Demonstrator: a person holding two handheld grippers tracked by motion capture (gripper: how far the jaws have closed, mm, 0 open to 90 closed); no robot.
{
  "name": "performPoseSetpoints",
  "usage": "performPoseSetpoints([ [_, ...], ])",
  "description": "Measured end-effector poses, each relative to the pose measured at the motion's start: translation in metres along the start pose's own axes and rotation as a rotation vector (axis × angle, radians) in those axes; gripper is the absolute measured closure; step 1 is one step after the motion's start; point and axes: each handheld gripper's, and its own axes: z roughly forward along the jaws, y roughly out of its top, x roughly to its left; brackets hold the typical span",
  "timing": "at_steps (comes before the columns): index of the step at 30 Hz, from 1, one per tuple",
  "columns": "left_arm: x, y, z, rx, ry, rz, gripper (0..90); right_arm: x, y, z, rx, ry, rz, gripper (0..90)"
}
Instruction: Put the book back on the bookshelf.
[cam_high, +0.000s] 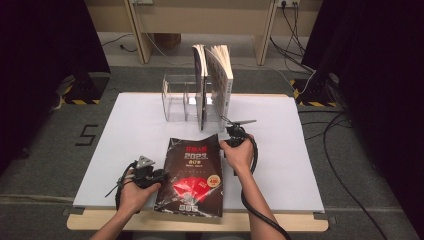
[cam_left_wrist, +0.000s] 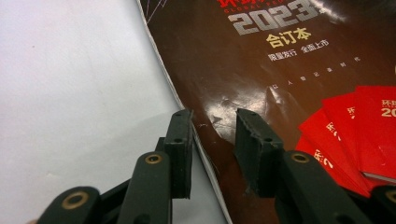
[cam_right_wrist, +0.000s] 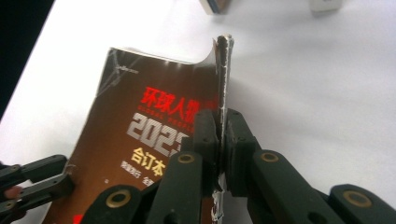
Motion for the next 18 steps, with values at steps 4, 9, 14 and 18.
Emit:
performPoseSetpoints([
  [4, -0.0001, 0.0001, -0.0001, 0.002, 0.001, -0.001, 66.1, 0.0020, -0.0011, 0.0008, 0.015, 0.017, 0.022, 77.4],
  [9, -0.0005, 0.0003, 0.0000, 0.002, 0.003, -0.001, 66.1, -0.0012, -0.0047, 0.0010, 0.027, 0.022, 0.061, 74.4],
  [14, -0.0015, 0.0007, 0.0003, 0.003, 0.008, -0.003, 66.1, 0.0002, -0.0060, 0.0021, 0.044, 0.003, 0.038, 74.0],
  [18, -0.0013, 0.0006, 0.0001, 0.003, 0.008, -0.003, 66.1, 0.0027, -0.0046, -0.0013, 0.032, 0.011, 0.018, 83.2],
])
